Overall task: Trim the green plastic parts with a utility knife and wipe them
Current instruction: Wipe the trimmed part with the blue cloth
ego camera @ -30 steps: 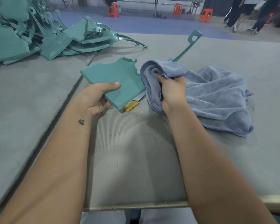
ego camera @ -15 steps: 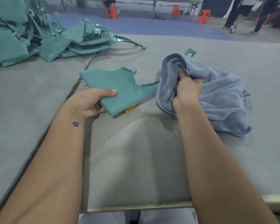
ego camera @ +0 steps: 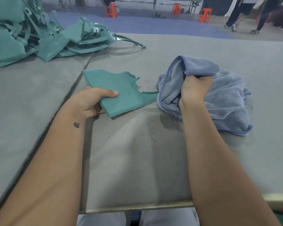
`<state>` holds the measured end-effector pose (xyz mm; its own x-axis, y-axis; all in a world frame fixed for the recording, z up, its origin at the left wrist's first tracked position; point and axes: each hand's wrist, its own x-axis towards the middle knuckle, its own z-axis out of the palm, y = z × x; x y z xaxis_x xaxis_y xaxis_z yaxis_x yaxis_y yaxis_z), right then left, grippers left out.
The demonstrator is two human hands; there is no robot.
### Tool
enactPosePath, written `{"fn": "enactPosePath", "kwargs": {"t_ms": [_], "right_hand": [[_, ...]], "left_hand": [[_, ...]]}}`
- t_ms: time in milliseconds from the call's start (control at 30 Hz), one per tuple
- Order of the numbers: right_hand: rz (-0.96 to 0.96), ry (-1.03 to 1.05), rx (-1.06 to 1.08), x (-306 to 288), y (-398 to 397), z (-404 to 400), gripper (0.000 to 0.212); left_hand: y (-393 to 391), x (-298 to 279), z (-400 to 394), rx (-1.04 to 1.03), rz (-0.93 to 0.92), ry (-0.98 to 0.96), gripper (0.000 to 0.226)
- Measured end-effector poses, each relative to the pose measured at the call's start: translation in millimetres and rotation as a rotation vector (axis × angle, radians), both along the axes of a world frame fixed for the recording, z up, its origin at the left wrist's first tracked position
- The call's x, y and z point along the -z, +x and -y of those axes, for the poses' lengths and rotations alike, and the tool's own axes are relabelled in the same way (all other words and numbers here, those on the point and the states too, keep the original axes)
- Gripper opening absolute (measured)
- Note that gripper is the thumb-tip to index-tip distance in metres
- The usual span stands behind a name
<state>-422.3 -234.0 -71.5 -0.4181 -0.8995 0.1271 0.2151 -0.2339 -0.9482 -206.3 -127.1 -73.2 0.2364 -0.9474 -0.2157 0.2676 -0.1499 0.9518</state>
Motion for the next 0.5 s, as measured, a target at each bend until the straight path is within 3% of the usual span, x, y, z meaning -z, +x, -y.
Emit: {"fn": "enactPosePath", "kwargs": {"t_ms": [133,333,500], "right_hand": [[-0.025,-0.023,0.043,3.7,-4.5,0.4,0.038],[-0.026,0.064,-0.069,4.6,1.5,4.0,0.023],[-0.079,0.055,-0.087,3.6,4.0,0.7,0.031]], "left_hand": [[3.5,0.9,0.3,0.006,0.022,0.018,0.025],[4.5,0.2,0.9,-0.021,-0.014,0.025,0.023],[4.1,0.8,1.3,-0.033,-0.032,0.017,0.023]]}}
